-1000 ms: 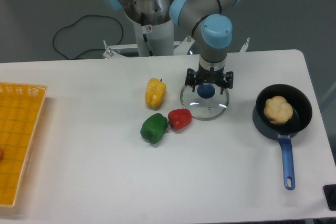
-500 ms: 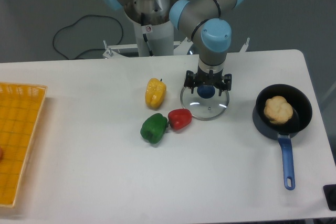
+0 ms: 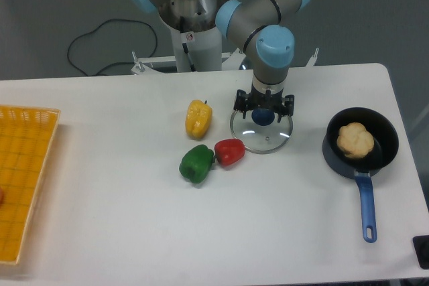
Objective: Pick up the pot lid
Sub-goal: 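Close the gripper fingers on the blue knob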
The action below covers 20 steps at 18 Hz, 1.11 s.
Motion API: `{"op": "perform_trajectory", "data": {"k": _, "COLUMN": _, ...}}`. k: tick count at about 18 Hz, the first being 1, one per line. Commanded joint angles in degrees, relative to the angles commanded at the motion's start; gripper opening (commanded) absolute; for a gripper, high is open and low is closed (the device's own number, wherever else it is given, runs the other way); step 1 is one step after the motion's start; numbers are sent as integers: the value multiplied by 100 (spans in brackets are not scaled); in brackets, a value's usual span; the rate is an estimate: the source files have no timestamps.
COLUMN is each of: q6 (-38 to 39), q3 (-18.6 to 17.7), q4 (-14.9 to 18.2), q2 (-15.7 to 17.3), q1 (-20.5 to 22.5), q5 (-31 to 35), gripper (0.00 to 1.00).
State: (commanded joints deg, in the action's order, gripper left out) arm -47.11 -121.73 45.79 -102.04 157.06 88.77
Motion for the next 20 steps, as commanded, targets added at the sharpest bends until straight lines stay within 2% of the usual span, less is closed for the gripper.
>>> {"op": "perform_trajectory", "data": {"k": 2, "q6": 0, "q3": 0, "q4": 0, "q2": 0, "q1": 9, "q5": 0, "gripper": 79}}
{"op": "perform_trajectory", "data": {"k": 8, "q6": -70, "q3": 17, "q4": 0, "q2": 0, "q1": 9, "q5": -9, "gripper": 69}}
{"op": "perform_trajectory", "data": {"k": 15, "q6": -70, "q3": 26, "q4": 9, "q2": 0, "q1": 9, "q5": -18, "gripper": 49}}
{"op": "perform_trajectory", "data": {"k": 20, "q6": -79, "q3": 53, "q4": 17, "q2": 44, "q1": 17, "q5": -18, "gripper": 43}}
